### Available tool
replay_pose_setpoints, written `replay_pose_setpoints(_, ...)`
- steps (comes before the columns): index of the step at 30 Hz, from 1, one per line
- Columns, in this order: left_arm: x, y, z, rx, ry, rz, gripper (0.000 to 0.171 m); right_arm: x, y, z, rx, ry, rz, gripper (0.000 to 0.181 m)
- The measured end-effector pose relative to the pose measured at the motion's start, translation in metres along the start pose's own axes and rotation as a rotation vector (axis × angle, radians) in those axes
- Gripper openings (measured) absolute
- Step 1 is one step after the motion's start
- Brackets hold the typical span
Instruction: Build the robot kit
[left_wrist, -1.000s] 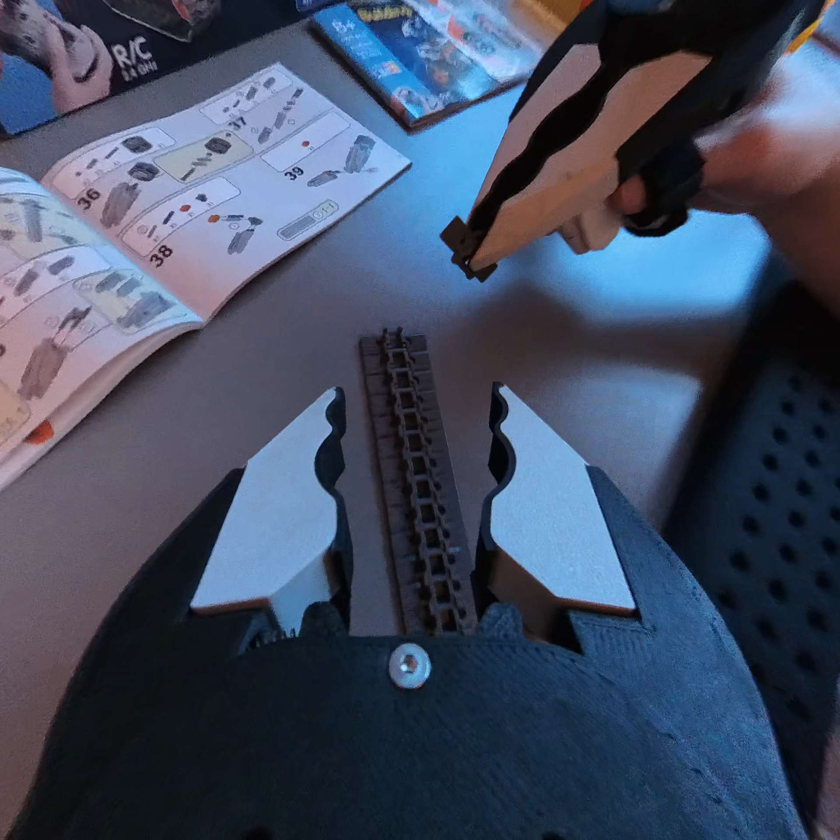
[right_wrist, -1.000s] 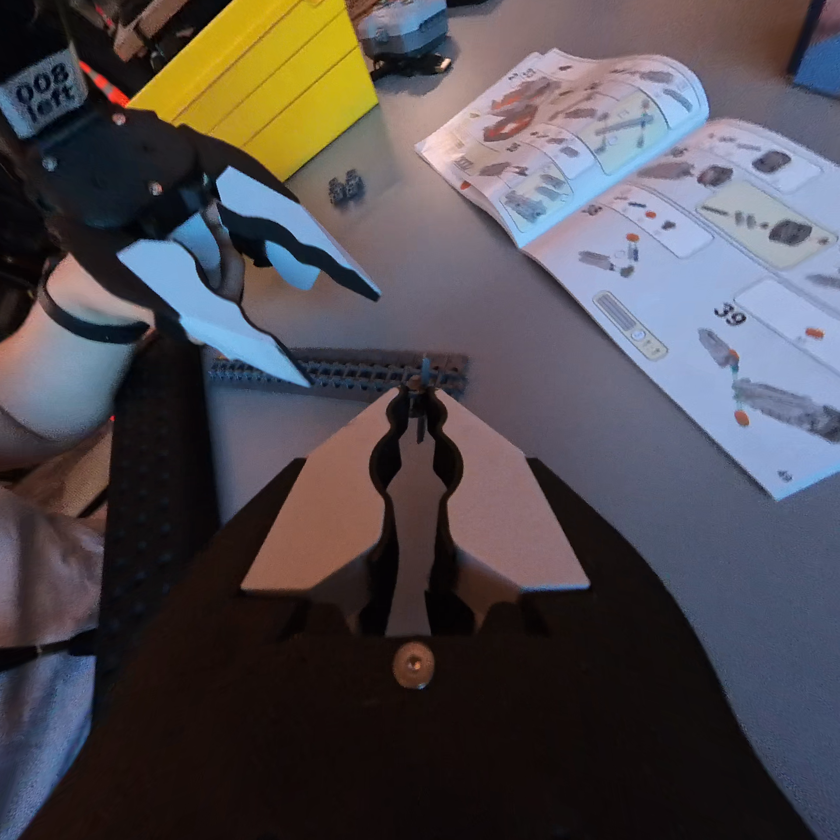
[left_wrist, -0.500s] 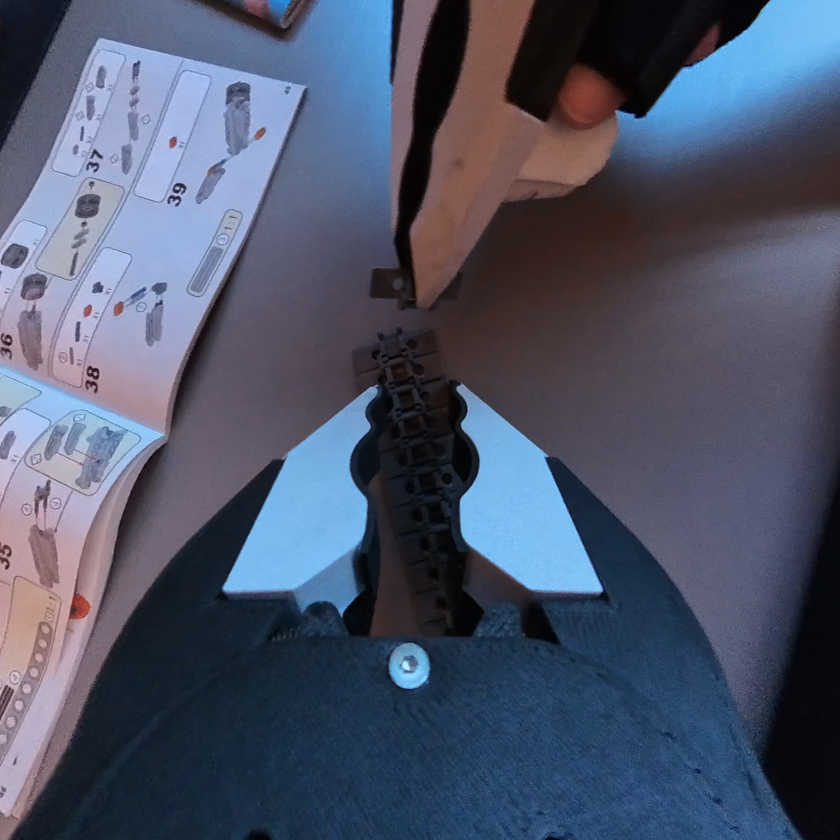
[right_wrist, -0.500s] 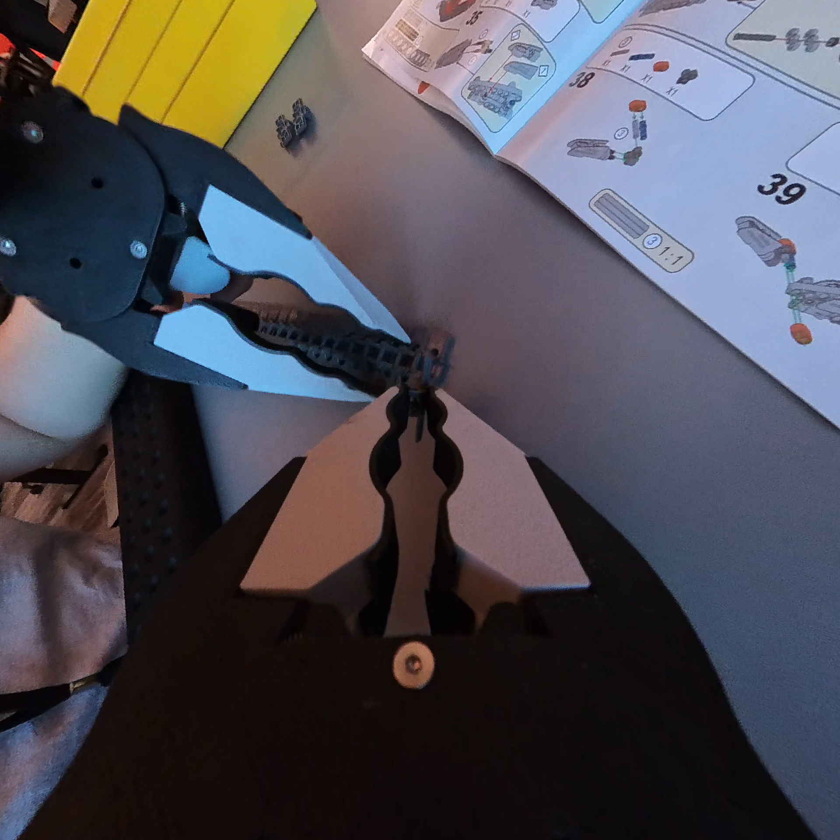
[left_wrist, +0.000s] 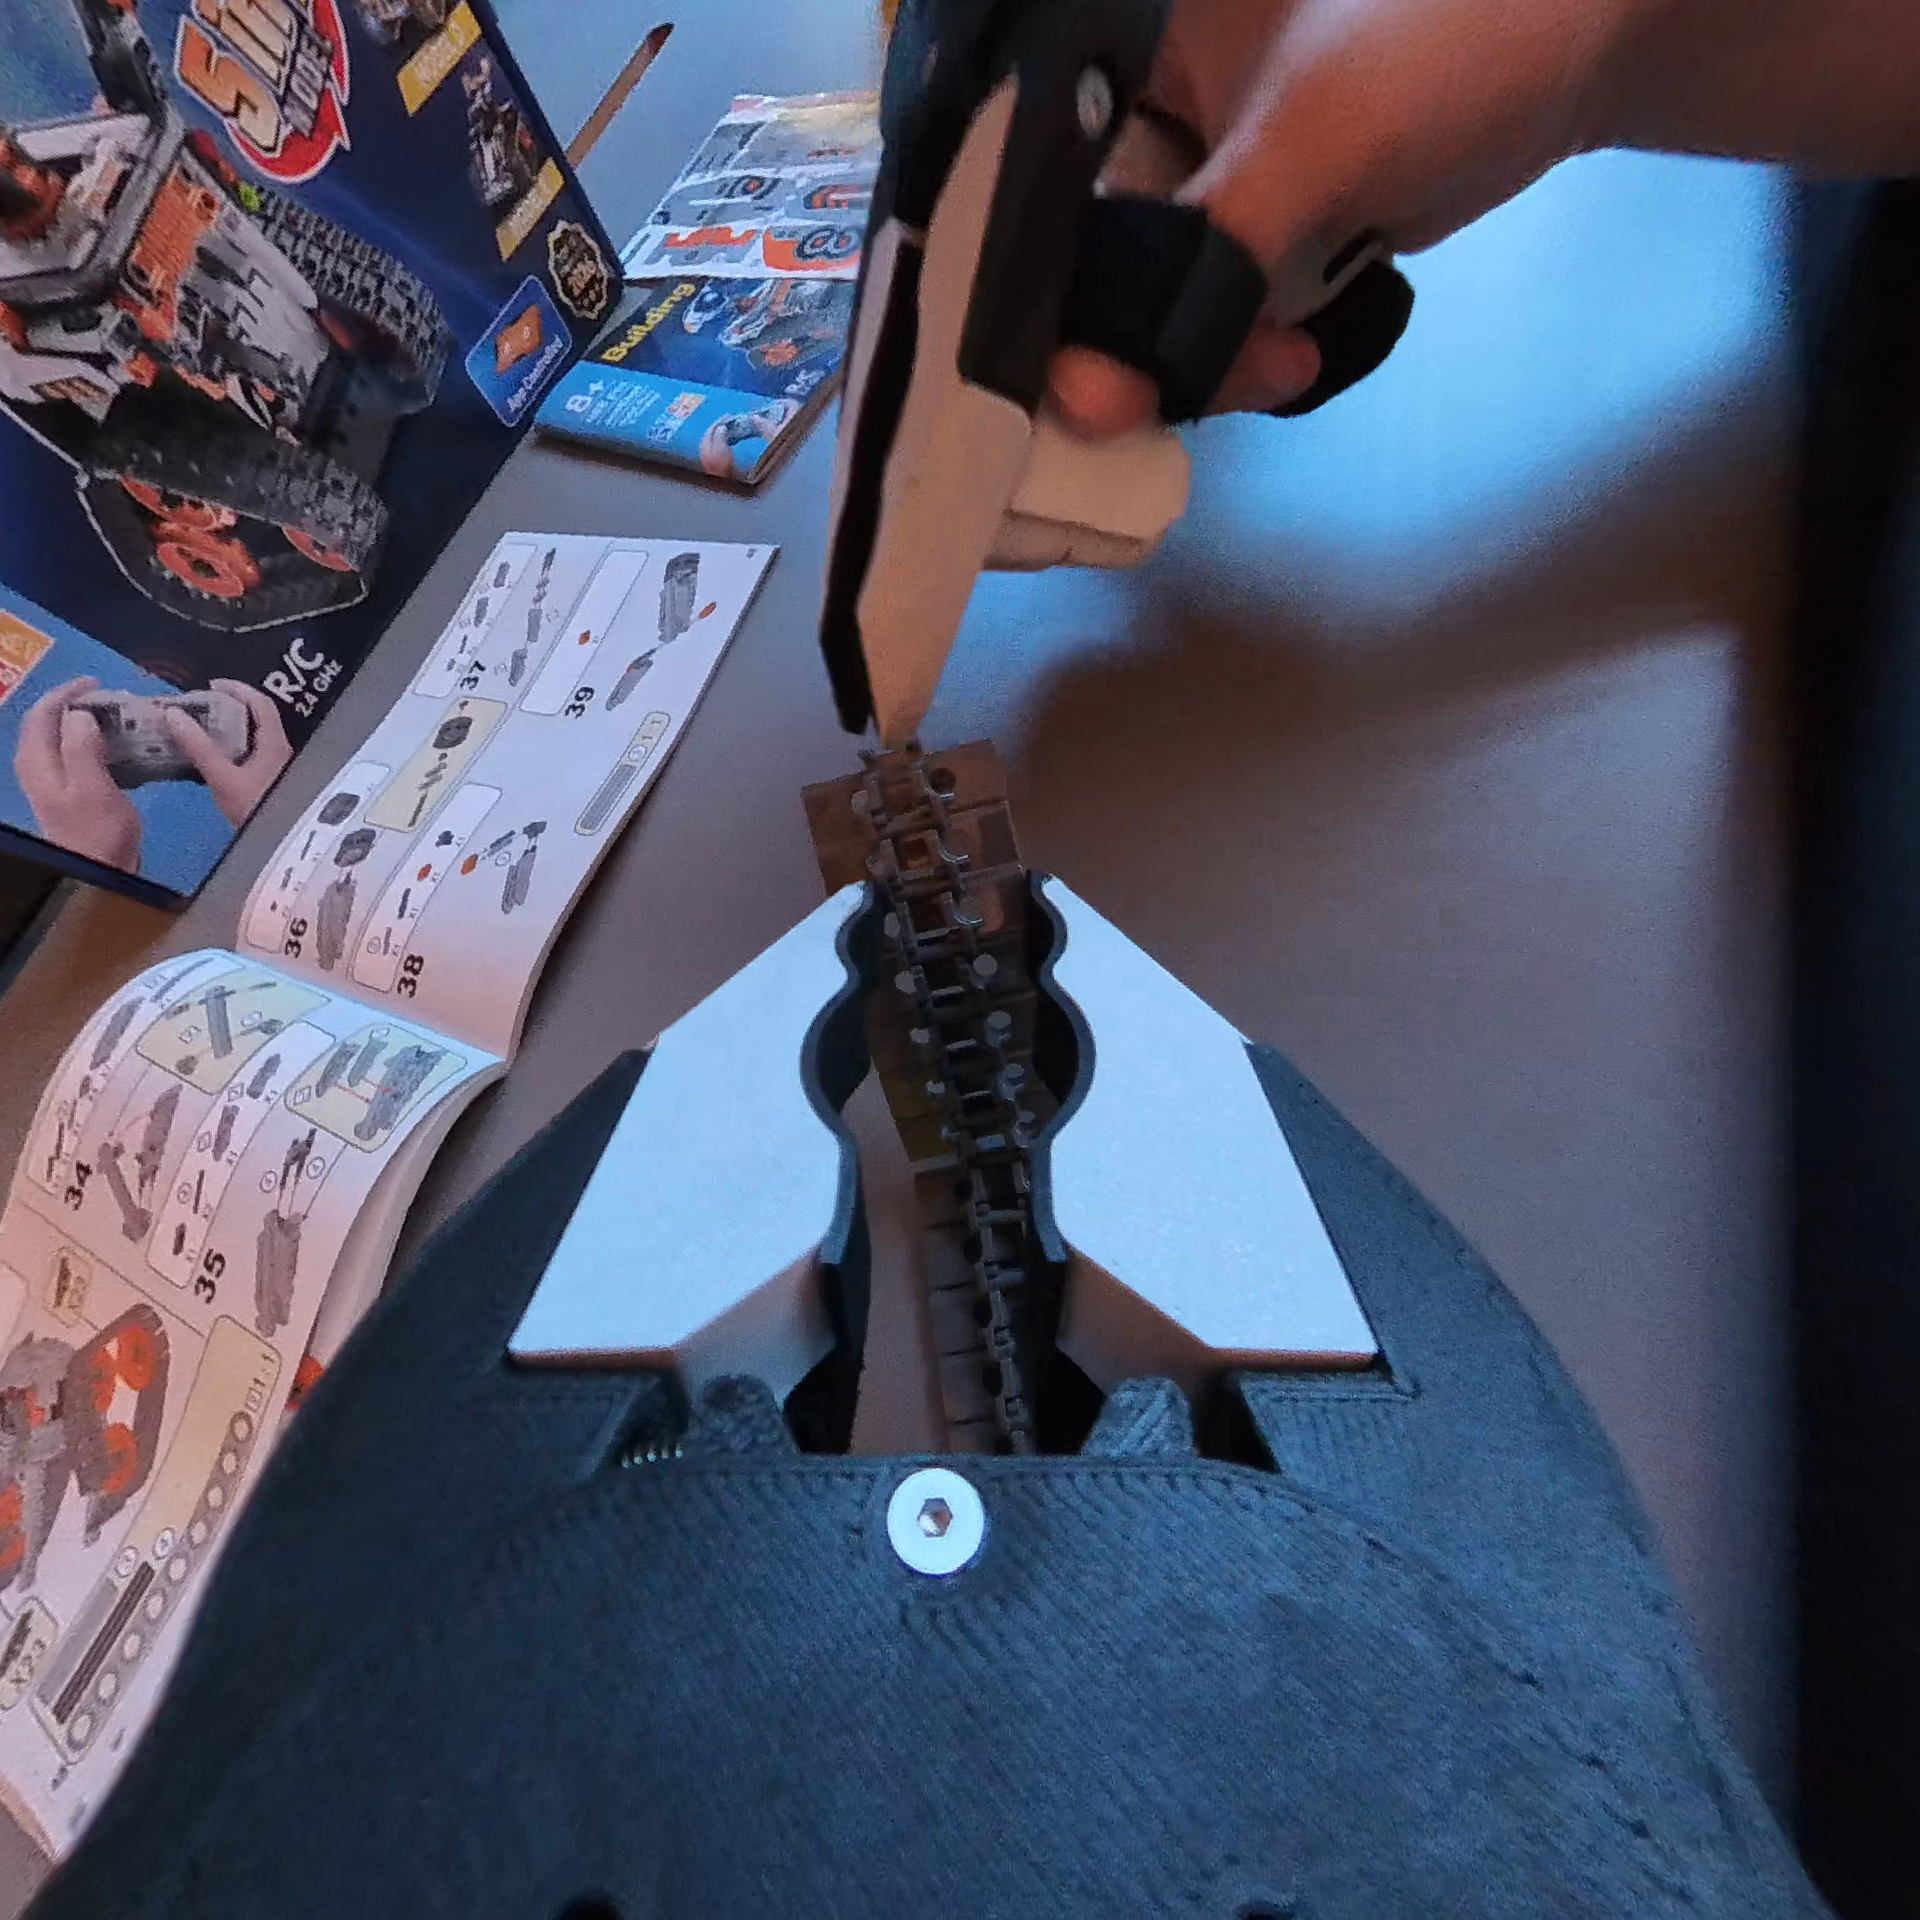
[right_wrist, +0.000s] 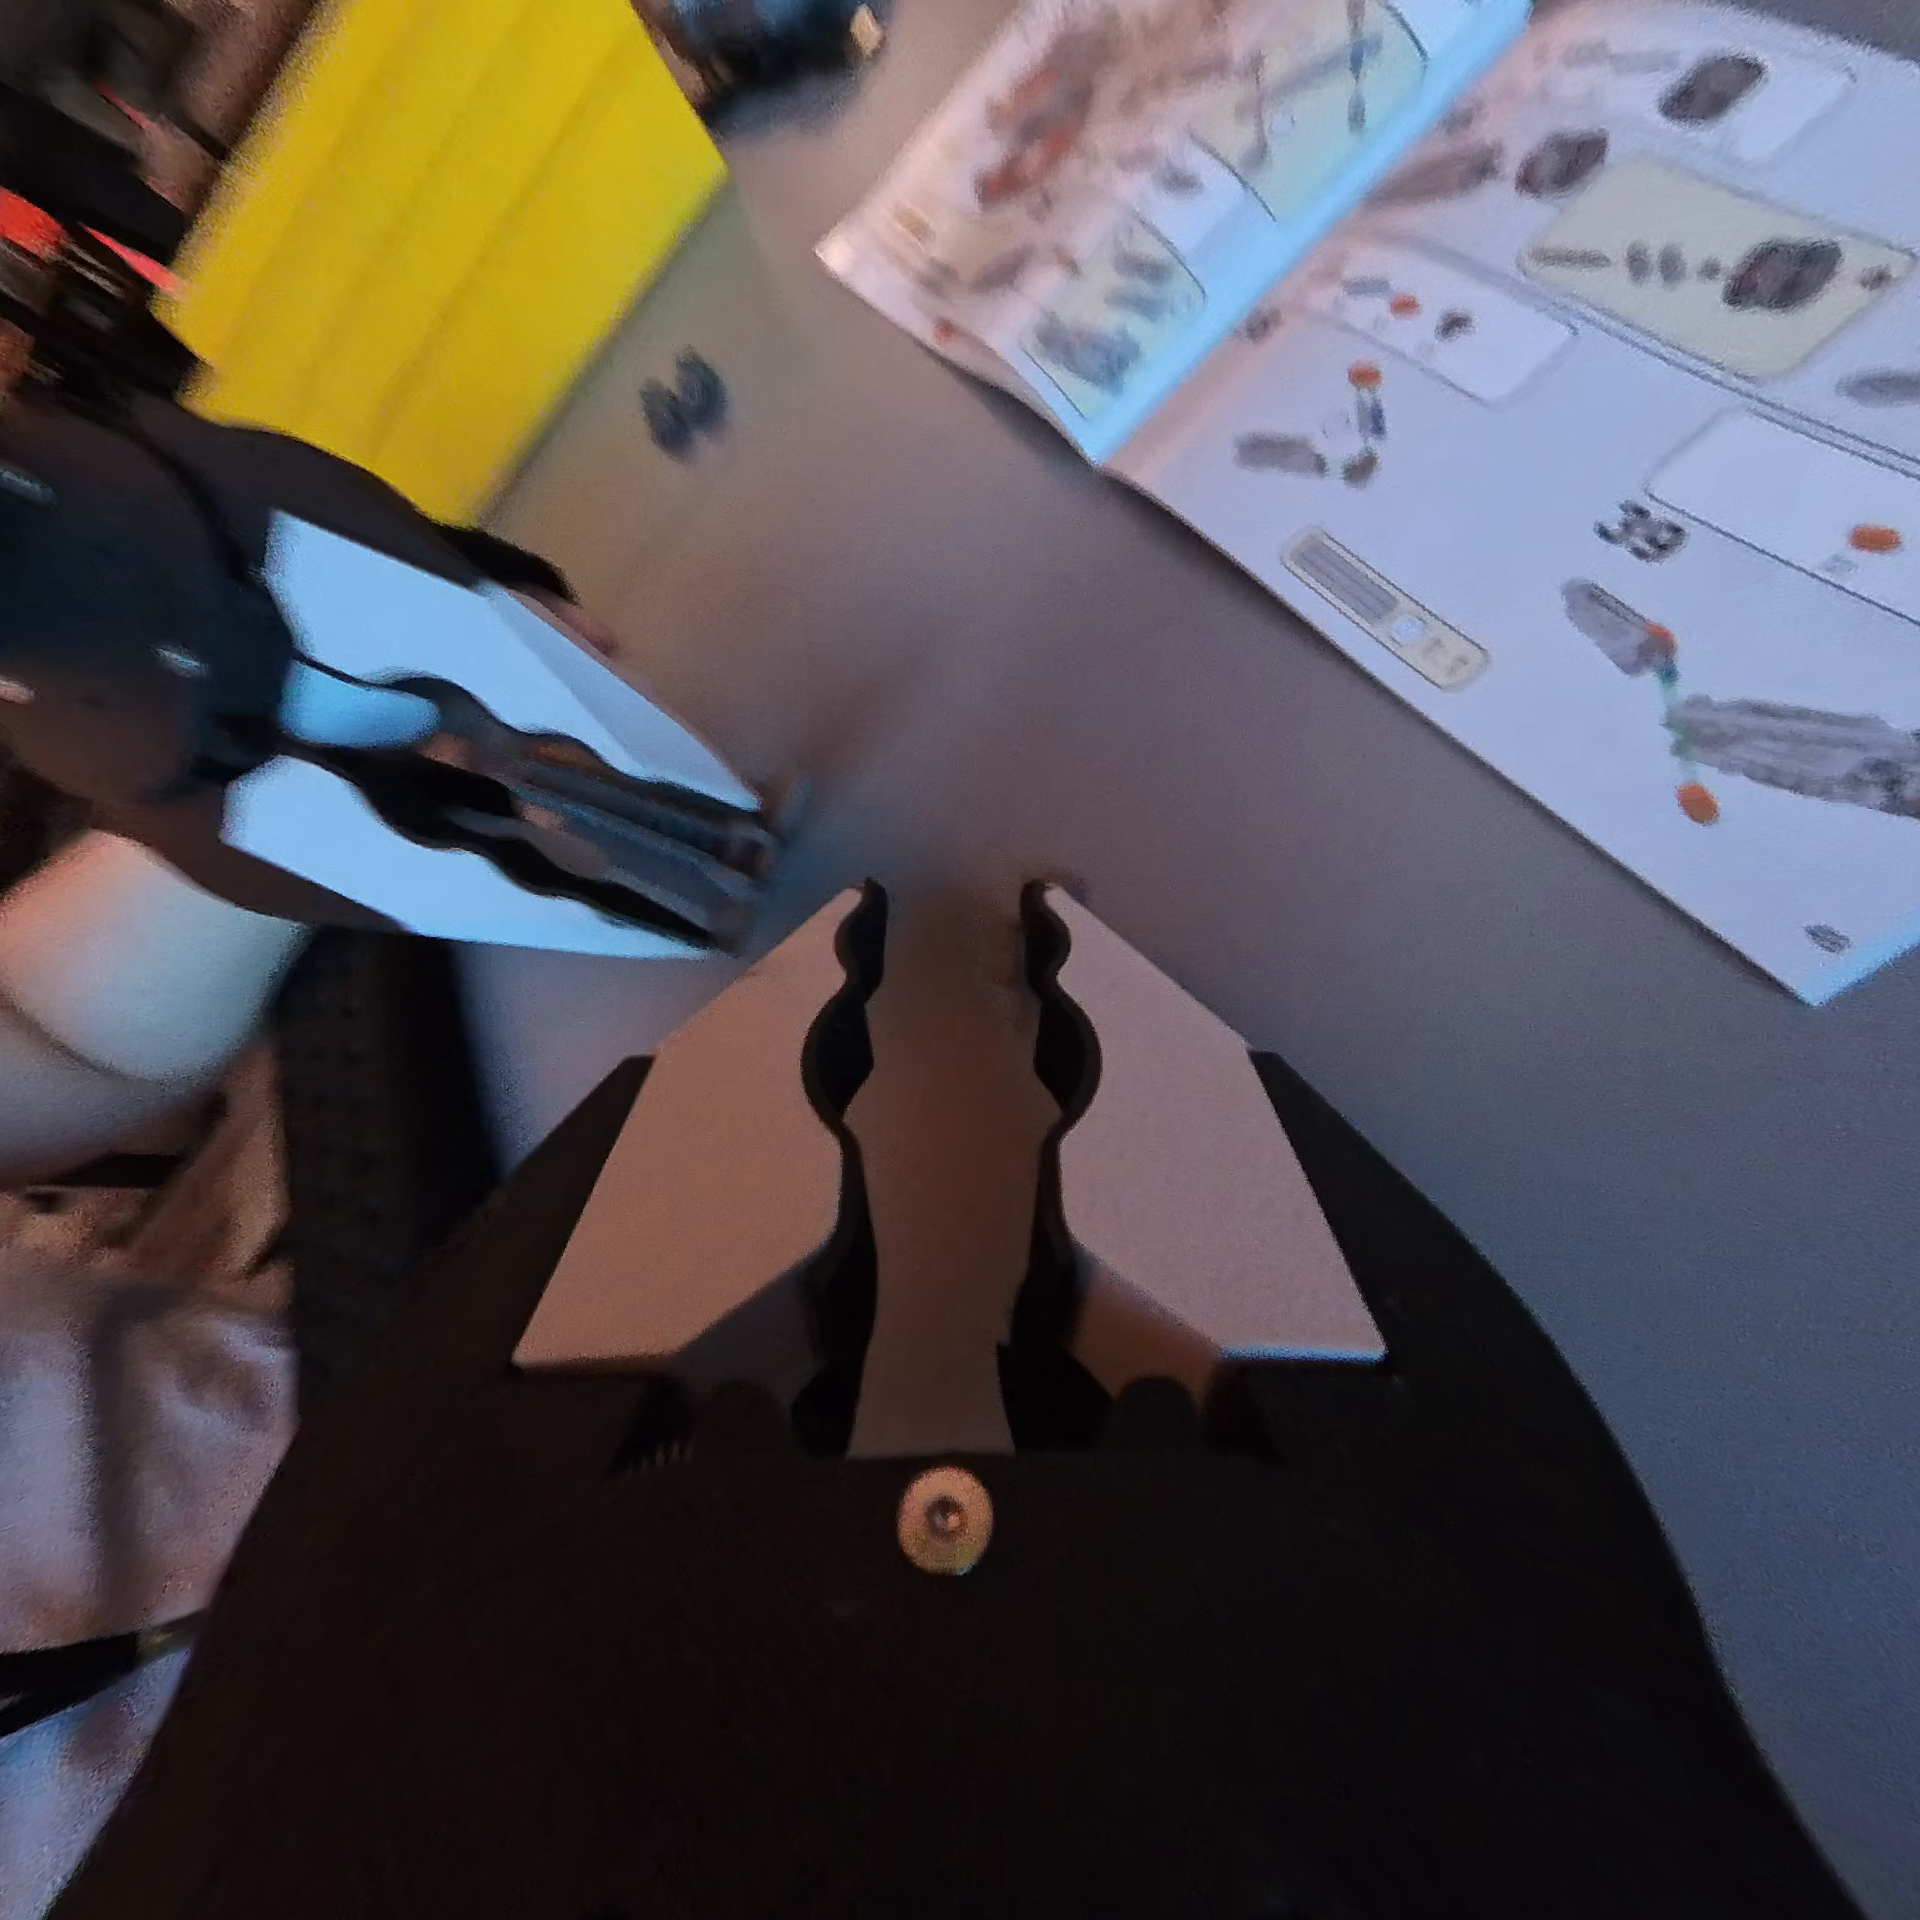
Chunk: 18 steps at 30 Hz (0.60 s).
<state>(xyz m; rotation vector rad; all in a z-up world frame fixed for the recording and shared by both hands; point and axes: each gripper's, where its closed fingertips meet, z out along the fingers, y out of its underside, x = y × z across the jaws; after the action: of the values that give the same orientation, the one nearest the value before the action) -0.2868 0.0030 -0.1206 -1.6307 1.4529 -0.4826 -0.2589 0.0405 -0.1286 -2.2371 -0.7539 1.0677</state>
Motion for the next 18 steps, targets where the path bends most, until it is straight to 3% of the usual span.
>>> replay_pose_setpoints(4,0.002,0.001,0.001,-0.002,-0.005,0.025,0.025,-0.034,-0.005,-0.001,0.049,-0.248,0.174,0.028)
replay_pose_setpoints(9,-0.001,0.006,0.001,-0.024,-0.015,0.029,0.025,-0.051,-0.006,0.000,0.039,-0.435,0.294,0.025)
replay_pose_setpoints(16,-0.004,0.009,0.001,-0.043,-0.025,0.002,0.026,-0.053,0.002,0.010,-0.003,-0.301,0.074,0.037)
replay_pose_setpoints(18,-0.003,0.009,0.001,-0.044,-0.018,-0.001,0.026,-0.046,0.004,0.016,-0.013,-0.164,-0.069,0.036)
